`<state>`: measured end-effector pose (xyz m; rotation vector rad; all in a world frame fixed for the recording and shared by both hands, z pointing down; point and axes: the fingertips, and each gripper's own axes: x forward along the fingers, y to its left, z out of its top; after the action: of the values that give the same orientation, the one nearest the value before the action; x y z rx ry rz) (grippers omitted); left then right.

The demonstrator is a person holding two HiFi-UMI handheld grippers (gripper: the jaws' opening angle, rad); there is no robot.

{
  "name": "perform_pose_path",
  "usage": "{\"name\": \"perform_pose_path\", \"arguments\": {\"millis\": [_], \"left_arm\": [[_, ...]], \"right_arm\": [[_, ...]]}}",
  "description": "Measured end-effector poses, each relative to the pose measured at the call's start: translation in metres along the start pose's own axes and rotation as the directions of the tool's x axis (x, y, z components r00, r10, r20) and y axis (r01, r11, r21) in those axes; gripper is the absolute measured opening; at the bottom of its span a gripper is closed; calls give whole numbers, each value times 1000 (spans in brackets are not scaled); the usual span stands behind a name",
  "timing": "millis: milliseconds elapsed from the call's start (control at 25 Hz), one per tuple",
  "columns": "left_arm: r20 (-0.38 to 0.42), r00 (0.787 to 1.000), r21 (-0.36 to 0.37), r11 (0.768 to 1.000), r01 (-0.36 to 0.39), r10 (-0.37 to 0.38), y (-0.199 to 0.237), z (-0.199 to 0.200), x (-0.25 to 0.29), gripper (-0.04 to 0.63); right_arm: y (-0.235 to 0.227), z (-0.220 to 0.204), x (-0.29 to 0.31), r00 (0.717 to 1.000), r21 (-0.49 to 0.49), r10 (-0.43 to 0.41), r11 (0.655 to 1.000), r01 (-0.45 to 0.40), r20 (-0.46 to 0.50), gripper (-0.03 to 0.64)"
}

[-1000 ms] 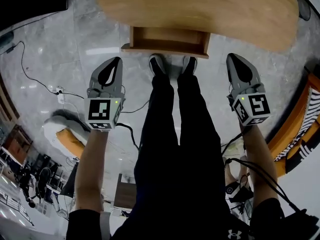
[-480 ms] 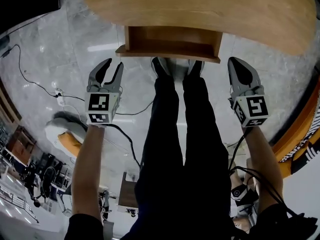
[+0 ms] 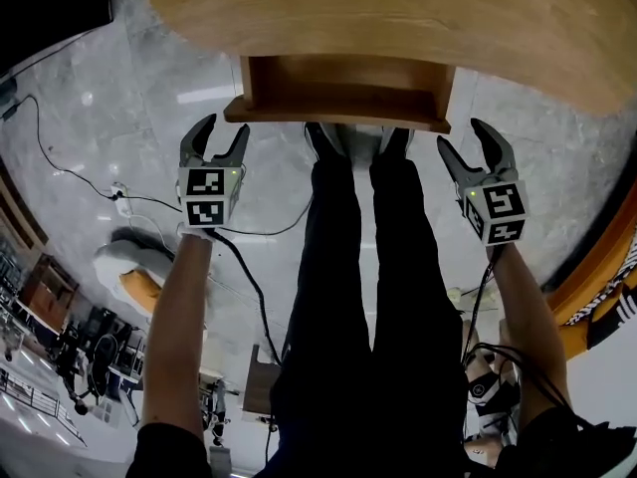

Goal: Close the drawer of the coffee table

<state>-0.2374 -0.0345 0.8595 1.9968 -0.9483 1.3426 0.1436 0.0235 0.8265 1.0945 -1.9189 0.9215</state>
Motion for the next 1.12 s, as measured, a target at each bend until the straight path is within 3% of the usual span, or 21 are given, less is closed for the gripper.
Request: {"name": "perform_pose_path", "arguments": {"millis": [320,600,760,1120], "left_arm": [[-33,999,19,1000,8,-8,-1,-10,27,252],[-33,999,-6,1000,5,-5,-1,-11,35,250],[-19,1000,-51,999,11,-12,-1,-5,34,225],[-49,999,-125,992,-18,12,-1,-2,36,224]], "right_arm": [[0,-30,31,998,-14,13,1000,-14,-58,241],[4,-31,43,1000,63,1,998,1,-31,187],[7,-27,41,1000,62,4,998,-3,-23,143],[5,-27,44,999,127,1,992,4,-38,138]]}}
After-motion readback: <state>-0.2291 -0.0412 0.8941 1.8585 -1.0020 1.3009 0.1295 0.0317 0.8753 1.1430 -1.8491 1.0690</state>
